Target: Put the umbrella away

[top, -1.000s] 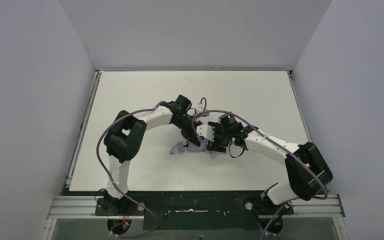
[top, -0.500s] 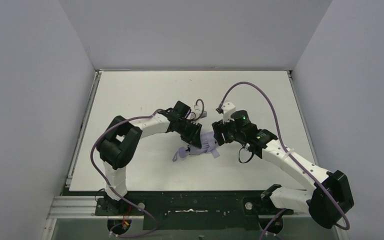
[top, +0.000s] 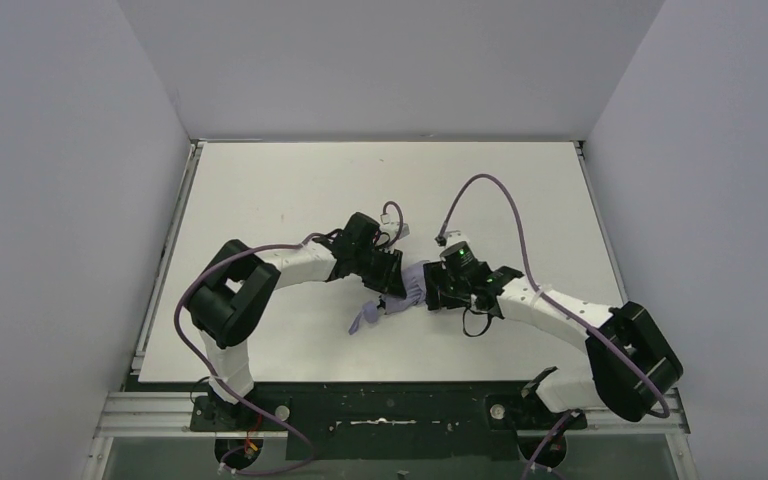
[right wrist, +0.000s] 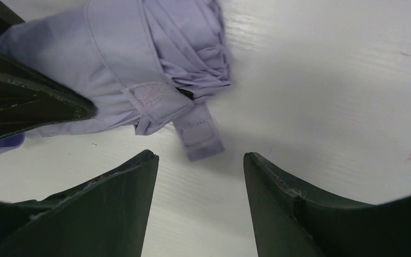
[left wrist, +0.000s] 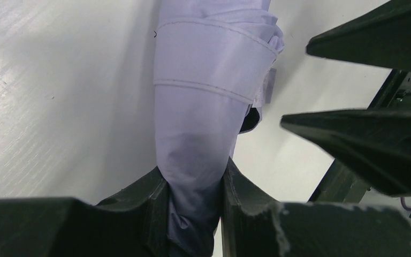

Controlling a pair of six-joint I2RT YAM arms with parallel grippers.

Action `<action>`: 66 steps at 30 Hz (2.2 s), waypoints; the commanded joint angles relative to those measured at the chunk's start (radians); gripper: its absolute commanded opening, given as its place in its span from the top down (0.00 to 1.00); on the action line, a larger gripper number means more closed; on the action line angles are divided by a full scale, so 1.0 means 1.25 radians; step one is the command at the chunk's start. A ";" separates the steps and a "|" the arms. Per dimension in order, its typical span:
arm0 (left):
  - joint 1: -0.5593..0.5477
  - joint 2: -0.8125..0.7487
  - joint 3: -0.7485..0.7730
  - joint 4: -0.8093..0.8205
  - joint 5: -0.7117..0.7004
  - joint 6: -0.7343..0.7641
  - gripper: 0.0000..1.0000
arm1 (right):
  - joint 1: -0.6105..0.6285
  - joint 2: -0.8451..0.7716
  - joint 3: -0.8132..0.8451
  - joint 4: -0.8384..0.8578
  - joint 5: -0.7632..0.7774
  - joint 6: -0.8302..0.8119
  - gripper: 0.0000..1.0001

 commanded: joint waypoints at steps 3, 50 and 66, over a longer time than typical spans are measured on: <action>-0.002 0.037 -0.026 -0.073 -0.141 0.008 1.00 | 0.051 0.066 0.026 0.068 0.031 -0.101 0.41; -0.001 0.032 0.001 -0.091 -0.196 -0.037 1.00 | 0.291 0.172 0.062 -0.060 0.129 0.004 1.00; 0.001 0.009 -0.010 -0.131 -0.305 0.011 1.00 | 0.357 -0.035 -0.011 -0.223 0.277 0.139 1.00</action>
